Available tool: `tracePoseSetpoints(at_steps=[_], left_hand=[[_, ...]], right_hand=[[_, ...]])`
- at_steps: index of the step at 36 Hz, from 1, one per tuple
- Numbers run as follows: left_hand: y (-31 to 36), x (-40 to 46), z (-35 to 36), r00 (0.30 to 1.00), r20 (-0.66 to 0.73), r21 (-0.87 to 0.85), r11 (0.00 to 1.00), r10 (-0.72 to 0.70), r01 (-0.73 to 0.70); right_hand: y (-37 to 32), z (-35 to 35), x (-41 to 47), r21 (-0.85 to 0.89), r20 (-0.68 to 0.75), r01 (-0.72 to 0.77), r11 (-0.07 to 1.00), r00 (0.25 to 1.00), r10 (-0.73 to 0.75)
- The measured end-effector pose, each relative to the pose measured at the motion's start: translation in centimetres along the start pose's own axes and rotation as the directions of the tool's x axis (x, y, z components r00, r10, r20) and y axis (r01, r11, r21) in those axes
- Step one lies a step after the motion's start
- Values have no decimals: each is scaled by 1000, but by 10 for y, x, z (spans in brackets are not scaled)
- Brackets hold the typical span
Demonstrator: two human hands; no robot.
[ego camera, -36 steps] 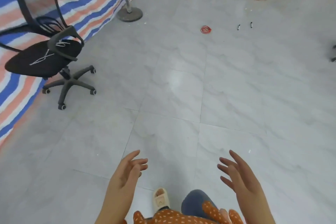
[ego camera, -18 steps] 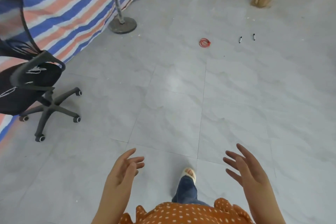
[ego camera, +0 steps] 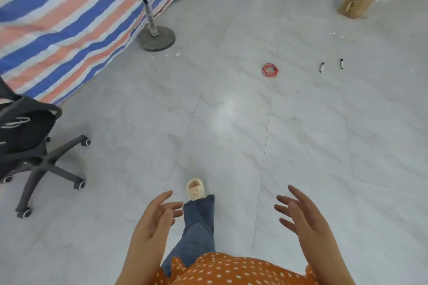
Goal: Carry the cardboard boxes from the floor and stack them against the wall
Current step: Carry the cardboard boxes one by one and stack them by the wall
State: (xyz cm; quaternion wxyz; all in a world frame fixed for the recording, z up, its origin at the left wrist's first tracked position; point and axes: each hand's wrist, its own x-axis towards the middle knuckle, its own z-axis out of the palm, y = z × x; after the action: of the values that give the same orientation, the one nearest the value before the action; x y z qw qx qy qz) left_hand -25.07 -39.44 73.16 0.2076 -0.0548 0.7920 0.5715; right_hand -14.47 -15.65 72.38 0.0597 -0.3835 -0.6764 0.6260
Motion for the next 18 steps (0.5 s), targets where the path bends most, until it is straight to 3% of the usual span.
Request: tracePoseSetpoints(at_steps=[6,9,13,18], left_hand=[[76,136,-14,993,-4,-9,993,117,-117],[114,192,-18,982,68,22,984,175,-177],[141,250,-8,974,164,84,981,159,-174],[169,315,9,979,166,68,989,118,-130]], right_hand=[[-66,51,105,52,-50,46,998,998,-43],[-103,75,150,78,-79,68,995,995,-62],[-132,93,202,77,-80,52,996,996,-46],[-155,95,265,91,-154,-4,996,988,18]])
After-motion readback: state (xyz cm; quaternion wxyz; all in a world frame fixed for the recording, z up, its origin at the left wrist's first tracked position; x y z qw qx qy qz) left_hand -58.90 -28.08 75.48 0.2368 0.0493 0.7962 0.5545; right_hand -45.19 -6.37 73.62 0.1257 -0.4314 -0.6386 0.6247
